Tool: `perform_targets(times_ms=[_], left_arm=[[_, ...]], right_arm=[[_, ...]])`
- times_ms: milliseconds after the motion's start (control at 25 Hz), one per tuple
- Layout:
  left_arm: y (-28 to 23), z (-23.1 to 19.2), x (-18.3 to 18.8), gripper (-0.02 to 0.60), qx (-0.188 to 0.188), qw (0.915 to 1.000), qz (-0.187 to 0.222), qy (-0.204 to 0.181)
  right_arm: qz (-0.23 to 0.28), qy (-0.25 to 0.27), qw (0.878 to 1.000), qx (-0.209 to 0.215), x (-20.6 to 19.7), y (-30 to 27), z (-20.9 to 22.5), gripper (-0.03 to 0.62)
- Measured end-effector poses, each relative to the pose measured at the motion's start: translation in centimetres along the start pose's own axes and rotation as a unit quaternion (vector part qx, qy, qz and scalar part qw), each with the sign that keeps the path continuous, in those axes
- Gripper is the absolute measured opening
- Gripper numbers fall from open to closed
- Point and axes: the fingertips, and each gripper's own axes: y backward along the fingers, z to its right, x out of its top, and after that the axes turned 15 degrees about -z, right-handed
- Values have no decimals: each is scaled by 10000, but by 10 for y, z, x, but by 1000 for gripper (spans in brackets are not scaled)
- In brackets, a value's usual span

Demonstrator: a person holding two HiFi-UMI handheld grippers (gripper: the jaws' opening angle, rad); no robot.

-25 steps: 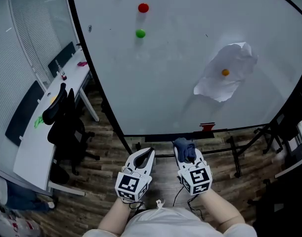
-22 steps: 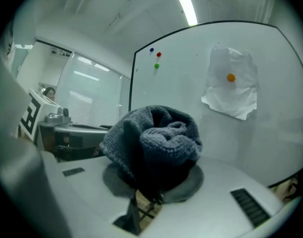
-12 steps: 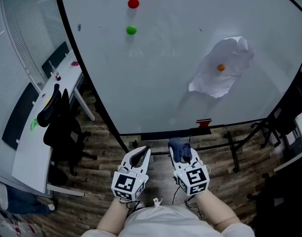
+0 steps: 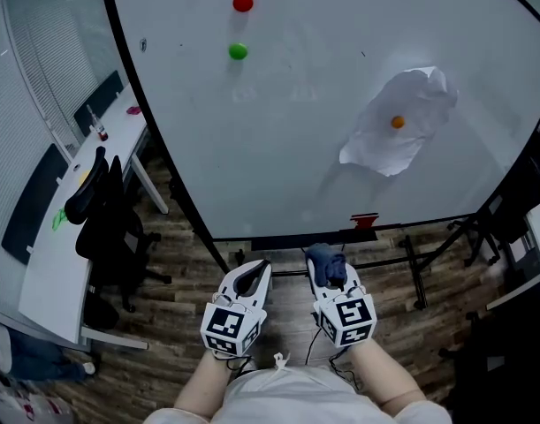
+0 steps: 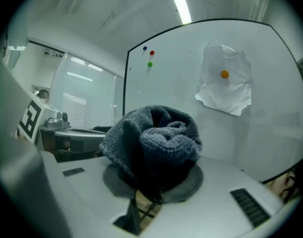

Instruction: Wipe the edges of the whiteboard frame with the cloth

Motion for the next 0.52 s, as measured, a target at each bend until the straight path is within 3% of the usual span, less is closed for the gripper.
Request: perform_targets(times_ms=[520], left_arm=[[-8,2,-6,20,-49,9999,-115,79]], right_arm=[[-140,-71,9999,29,-6,-2,0,71]])
